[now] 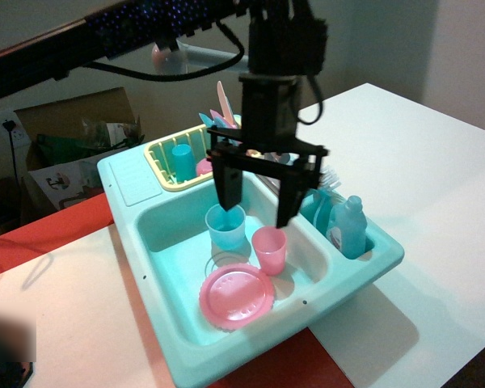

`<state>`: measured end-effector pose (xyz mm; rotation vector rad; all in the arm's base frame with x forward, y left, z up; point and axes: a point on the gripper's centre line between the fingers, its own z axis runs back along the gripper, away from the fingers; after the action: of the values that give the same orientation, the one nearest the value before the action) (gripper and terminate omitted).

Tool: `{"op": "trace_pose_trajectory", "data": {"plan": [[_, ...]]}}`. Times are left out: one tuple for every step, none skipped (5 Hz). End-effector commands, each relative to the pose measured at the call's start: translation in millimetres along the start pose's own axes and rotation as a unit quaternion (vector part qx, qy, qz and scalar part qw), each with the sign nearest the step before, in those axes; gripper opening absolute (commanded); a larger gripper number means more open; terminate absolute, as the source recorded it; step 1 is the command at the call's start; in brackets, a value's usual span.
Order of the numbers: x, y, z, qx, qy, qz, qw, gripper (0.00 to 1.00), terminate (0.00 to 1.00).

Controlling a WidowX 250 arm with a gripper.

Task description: Move faucet front to left

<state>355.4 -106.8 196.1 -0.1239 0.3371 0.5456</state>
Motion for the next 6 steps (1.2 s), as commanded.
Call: {"op": "trace_pose_trajectory", "data": {"plan": [[-3,46,39,-0.023,-0.044,0.045,0.9978,1.00,0.00],[1,66,42,-0.022,-0.047,0.066,0.9964,1.00,0.00],[6,85,44,-0.020,-0.050,0.085,0.9949,1.00,0.00],[12,97,49,-0.021,-0.053,0.098,0.9936,1.00,0.00],[17,120,52,-0.007,-0.056,0.111,0.9923,1.00,0.00],[13,174,64,-0.009,-0.077,0.208,0.9750,1.00,0.00]]}}
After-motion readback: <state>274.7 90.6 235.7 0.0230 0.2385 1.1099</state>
